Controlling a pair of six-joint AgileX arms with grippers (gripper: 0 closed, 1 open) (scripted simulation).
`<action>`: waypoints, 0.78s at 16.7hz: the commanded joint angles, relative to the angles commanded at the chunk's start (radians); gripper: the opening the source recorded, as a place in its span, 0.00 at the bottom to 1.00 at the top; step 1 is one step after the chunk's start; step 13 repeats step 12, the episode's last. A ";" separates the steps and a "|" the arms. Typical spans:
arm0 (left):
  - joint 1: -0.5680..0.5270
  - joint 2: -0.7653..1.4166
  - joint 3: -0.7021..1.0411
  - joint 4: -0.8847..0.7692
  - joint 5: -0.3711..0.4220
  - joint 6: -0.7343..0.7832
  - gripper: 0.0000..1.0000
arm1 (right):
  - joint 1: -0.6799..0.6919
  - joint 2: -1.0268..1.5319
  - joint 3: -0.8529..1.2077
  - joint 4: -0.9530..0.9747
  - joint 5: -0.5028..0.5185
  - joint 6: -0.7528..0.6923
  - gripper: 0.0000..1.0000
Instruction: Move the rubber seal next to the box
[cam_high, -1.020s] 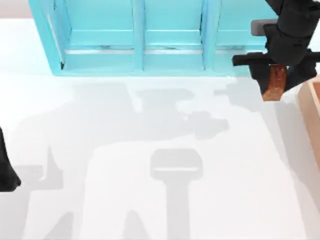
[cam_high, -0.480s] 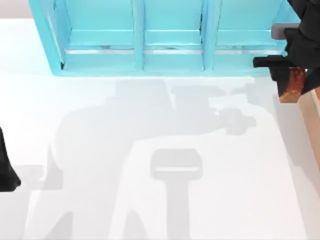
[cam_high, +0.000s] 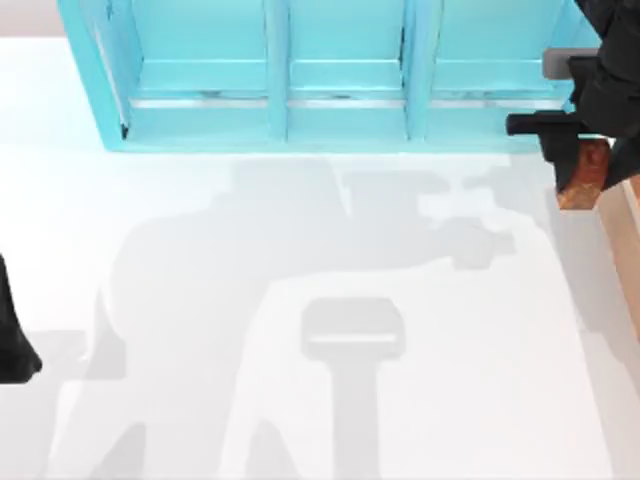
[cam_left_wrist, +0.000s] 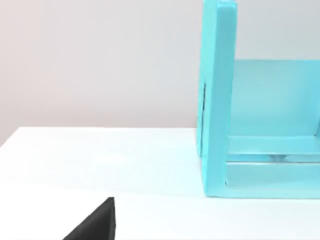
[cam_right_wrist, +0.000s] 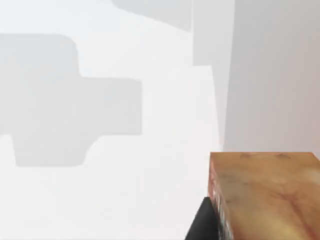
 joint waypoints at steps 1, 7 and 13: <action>0.000 0.000 0.000 0.000 0.000 0.000 1.00 | 0.000 0.000 0.000 0.000 0.000 0.000 0.60; 0.000 0.000 0.000 0.000 0.000 0.000 1.00 | 0.000 0.000 0.000 0.000 0.000 0.000 1.00; 0.000 0.000 0.000 0.000 0.000 0.000 1.00 | 0.000 0.000 0.000 0.000 0.000 0.000 1.00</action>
